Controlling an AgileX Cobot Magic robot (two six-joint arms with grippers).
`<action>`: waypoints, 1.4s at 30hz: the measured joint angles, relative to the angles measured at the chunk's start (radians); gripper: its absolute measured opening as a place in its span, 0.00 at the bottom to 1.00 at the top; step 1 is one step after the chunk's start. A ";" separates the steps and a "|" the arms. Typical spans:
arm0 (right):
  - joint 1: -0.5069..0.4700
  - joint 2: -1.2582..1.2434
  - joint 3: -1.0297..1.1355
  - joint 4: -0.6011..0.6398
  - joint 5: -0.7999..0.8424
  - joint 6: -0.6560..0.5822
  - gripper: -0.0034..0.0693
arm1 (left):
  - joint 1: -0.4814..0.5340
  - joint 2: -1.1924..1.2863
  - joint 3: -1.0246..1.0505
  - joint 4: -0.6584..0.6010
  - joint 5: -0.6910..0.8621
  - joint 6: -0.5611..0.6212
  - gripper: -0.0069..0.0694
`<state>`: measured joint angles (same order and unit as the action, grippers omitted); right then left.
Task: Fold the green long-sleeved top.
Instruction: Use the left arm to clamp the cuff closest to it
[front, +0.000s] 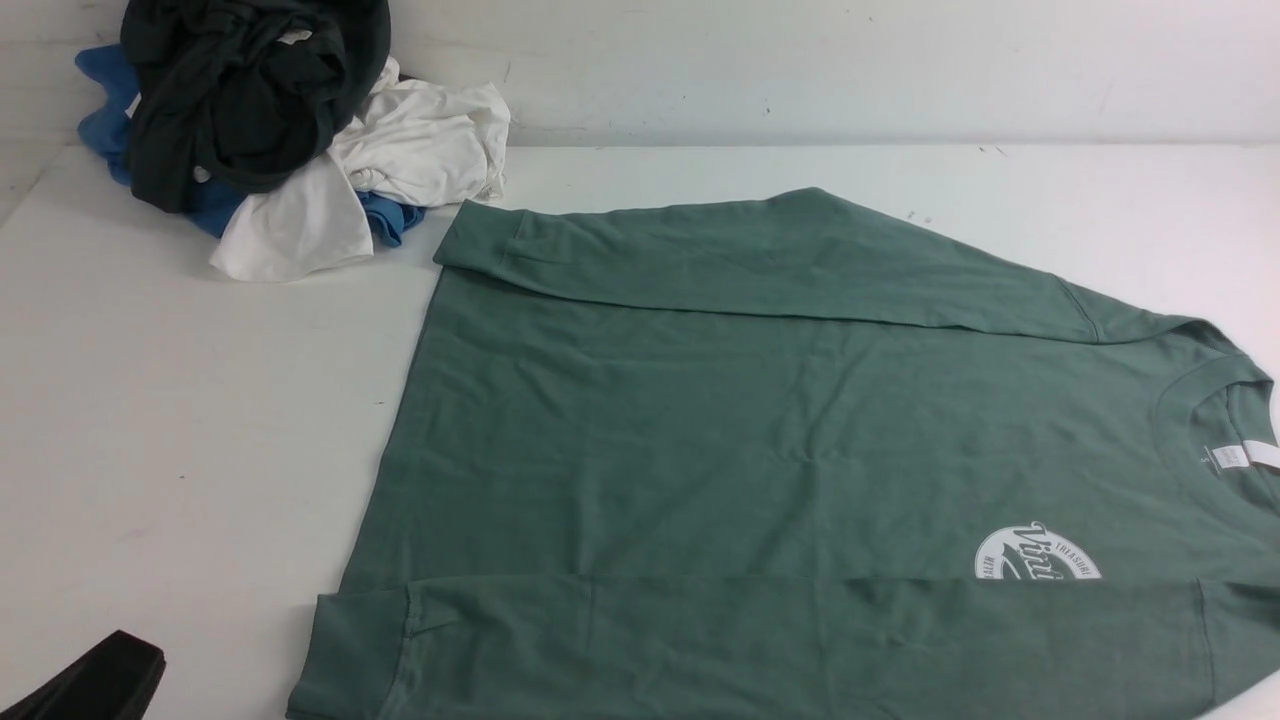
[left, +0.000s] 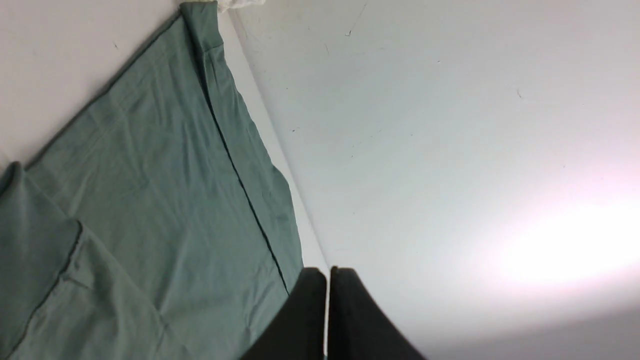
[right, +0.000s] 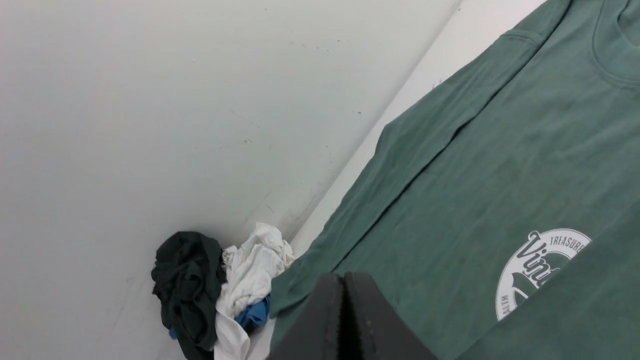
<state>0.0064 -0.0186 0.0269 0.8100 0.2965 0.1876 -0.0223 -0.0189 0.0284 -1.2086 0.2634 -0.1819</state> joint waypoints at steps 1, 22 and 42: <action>0.000 0.000 0.000 -0.004 0.008 -0.020 0.03 | 0.000 0.000 0.000 0.000 0.003 0.012 0.08; 0.004 0.566 -0.724 -0.333 0.493 -0.594 0.03 | 0.000 0.631 -0.762 0.770 0.697 0.558 0.08; 0.347 1.019 -0.870 -0.508 0.889 -0.562 0.03 | -0.227 1.373 -0.882 1.223 0.730 0.222 0.25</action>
<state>0.3537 1.0002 -0.8434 0.3022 1.1857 -0.3748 -0.2493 1.3546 -0.8537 0.0143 0.9937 0.0404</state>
